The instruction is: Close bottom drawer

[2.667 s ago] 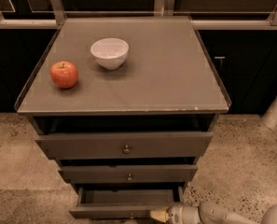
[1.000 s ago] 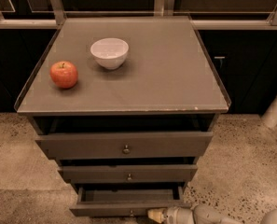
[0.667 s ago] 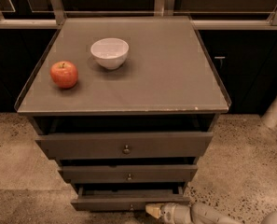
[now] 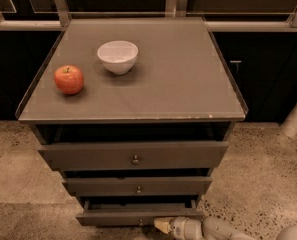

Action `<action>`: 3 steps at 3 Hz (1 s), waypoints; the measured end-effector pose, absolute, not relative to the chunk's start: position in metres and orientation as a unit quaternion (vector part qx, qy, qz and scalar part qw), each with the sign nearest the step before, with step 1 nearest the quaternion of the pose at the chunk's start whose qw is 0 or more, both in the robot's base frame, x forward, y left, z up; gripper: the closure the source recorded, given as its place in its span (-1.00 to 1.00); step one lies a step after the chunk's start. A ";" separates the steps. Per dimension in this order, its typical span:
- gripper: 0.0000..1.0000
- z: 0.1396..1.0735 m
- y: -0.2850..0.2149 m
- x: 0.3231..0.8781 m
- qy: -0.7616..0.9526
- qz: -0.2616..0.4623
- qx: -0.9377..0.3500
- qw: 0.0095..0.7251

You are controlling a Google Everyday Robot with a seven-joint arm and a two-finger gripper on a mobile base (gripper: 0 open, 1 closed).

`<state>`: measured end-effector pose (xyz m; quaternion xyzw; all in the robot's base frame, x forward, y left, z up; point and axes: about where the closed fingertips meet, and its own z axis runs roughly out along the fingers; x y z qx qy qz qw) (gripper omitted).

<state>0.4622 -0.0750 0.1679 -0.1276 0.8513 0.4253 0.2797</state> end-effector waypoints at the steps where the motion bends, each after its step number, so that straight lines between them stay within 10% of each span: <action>1: 1.00 0.166 -0.063 0.474 0.846 0.422 -0.140 0.295; 3: 1.00 0.162 -0.032 0.518 0.834 0.406 -0.170 0.332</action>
Offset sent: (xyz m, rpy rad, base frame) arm 0.0718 0.0519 -0.0059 -0.0430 -0.1831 0.0317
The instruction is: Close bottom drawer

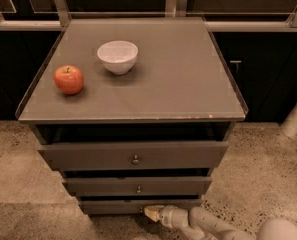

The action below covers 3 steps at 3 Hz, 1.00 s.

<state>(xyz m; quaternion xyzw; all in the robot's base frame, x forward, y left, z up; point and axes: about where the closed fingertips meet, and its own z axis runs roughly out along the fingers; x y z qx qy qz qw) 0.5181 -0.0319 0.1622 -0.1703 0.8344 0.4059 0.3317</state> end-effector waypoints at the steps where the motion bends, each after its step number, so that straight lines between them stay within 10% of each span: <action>1: 1.00 0.159 -0.025 0.525 0.833 0.402 -0.176 0.336; 3: 1.00 0.162 -0.056 0.523 0.836 0.418 -0.136 0.327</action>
Offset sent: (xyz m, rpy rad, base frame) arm 0.0214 0.0040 -0.0033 -0.0007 -0.0008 0.0337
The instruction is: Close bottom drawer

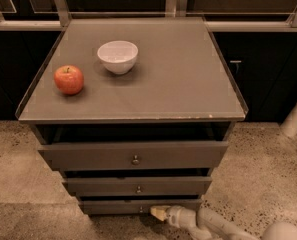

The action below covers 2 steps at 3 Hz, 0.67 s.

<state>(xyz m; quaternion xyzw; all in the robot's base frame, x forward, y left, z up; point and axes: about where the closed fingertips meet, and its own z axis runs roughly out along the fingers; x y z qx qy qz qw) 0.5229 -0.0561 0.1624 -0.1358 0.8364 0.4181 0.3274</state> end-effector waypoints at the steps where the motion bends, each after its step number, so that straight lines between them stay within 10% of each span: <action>1: 1.00 0.182 -0.123 0.522 0.830 0.446 -0.048 0.331; 2: 0.65 0.203 -0.181 0.519 0.819 0.456 0.020 0.349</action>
Offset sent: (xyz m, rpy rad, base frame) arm -0.0094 -0.2061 0.0665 0.2743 0.1160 -0.4071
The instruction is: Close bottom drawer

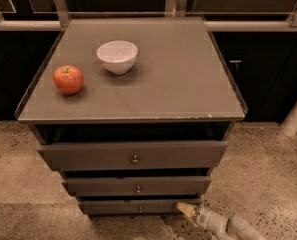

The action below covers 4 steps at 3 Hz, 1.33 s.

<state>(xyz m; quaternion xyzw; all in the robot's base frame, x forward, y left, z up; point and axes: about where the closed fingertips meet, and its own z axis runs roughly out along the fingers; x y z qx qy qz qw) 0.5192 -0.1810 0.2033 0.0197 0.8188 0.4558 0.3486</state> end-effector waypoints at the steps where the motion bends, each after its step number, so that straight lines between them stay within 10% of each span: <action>1: 0.19 0.215 -0.216 0.517 0.815 0.458 0.051 0.351; 4: -1.00 0.219 -0.238 0.514 0.834 0.455 0.061 0.306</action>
Offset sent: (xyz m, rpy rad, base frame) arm -0.0041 -0.0822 0.0261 -0.0132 0.2182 0.0153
